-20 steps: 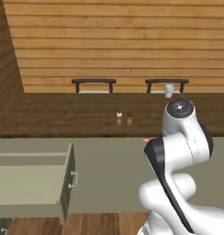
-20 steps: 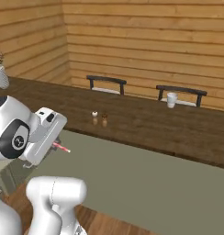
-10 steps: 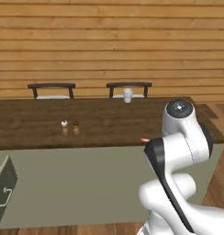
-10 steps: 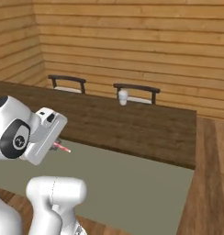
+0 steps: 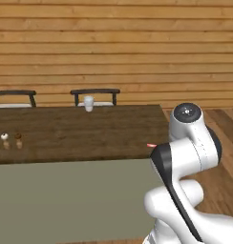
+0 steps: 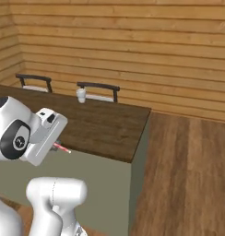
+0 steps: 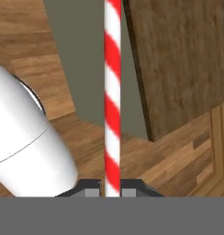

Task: Take a straw from the drawer in front and place it inside the glass cup on the dining counter.

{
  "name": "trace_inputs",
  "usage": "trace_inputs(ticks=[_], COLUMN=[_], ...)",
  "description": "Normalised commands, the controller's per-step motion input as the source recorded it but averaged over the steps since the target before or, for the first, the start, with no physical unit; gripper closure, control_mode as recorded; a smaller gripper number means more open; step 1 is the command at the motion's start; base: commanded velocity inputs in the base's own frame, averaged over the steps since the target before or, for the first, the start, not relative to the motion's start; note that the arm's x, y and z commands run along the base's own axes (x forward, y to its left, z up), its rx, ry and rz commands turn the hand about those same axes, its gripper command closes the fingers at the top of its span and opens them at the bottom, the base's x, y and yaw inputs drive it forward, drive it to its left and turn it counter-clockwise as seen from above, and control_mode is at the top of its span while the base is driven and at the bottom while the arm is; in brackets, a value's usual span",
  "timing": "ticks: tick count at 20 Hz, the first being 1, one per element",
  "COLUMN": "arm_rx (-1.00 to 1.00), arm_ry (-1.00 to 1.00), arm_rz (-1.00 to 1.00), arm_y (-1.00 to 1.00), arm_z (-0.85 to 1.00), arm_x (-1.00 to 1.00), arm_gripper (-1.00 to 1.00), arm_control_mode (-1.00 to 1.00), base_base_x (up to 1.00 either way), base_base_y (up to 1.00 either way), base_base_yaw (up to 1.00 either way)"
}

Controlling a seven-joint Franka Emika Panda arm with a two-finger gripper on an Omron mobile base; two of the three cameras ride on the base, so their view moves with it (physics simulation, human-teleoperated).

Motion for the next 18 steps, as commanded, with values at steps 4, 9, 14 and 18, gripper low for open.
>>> trace_inputs(ticks=[4, 9, 14, 18], arm_rx=[0.0, 0.0, 0.0, 0.0], arm_ry=[0.0, 0.0, 0.0, 0.0], arm_rz=[0.0, 0.0, 0.0, 0.0], arm_y=[0.0, 0.0, 0.0, 0.0], arm_z=[0.0, 0.0, 0.0, 0.0], arm_x=[0.0, 0.0, 0.0, 0.0], arm_gripper=[1.0, 1.0, 1.0, 1.0], arm_control_mode=[1.0, 1.0, 1.0, 1.0], base_base_x=[0.16, 0.09, 0.33, 0.74], base_base_y=[-1.0, -1.0, -1.0, -0.77], base_base_yaw=[0.0, 0.0, 0.0, 0.09])
